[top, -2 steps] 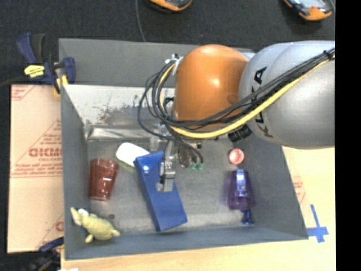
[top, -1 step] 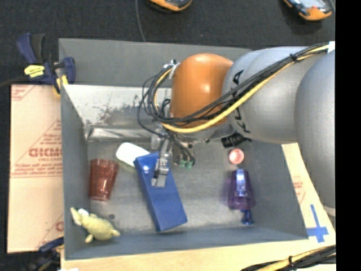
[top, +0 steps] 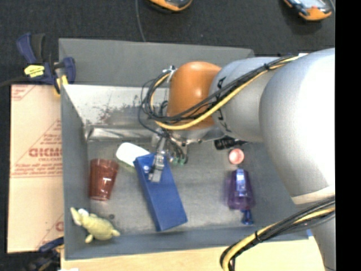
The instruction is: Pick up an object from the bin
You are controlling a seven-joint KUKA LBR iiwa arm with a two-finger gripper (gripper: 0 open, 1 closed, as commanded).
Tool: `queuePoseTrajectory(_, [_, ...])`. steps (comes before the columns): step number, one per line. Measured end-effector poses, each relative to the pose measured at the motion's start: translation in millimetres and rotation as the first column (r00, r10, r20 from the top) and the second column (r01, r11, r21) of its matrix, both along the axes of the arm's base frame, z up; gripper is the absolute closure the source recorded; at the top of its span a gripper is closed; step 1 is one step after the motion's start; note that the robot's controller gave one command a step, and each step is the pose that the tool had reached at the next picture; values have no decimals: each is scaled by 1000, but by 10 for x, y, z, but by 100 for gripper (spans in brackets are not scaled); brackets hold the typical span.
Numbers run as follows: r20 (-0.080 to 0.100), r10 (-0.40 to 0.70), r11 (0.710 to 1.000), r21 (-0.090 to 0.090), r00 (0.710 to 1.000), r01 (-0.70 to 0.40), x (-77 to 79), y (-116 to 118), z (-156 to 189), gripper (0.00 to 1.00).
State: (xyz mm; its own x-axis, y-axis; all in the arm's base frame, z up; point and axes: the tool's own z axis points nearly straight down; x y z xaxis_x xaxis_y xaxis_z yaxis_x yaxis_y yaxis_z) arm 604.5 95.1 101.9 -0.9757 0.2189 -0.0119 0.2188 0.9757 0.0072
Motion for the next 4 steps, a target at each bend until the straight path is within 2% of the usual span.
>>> queuePoseTrajectory(1, [2,-231,973,3,973,231,-66,148,-274,0])
queuePoseTrajectory(2, [-5,-182,983,0,983,182,-27,207,-281,0])
queuePoseTrajectory(3, [13,-218,976,8,976,218,-41,167,-228,100])
queuePoseTrajectory(4, [13,-219,976,8,976,219,-41,167,-226,100])
